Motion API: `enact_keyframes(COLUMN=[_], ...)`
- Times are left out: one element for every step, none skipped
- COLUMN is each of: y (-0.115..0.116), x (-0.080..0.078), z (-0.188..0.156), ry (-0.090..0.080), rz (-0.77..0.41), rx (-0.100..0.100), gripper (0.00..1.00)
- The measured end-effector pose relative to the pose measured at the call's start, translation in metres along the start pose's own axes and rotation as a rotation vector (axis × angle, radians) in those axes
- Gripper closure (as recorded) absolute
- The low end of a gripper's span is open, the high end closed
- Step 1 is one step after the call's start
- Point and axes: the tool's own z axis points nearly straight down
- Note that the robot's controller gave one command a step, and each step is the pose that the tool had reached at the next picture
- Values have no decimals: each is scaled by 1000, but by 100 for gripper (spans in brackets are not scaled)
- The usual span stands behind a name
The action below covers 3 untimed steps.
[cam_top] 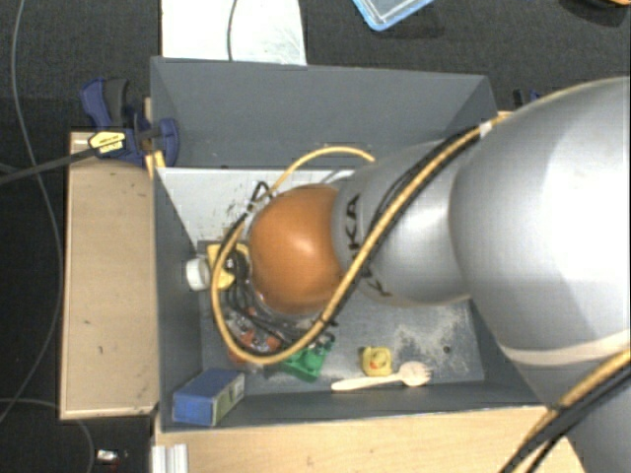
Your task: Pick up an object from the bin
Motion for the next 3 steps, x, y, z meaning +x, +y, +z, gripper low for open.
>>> enact_keyframes(y=[0,0,0], x=[2,-1,1], z=[-25,-55,-87], ry=[9,-3,10], rz=[1,4,5], rx=[-2,1,-2], gripper=[100,100,100])
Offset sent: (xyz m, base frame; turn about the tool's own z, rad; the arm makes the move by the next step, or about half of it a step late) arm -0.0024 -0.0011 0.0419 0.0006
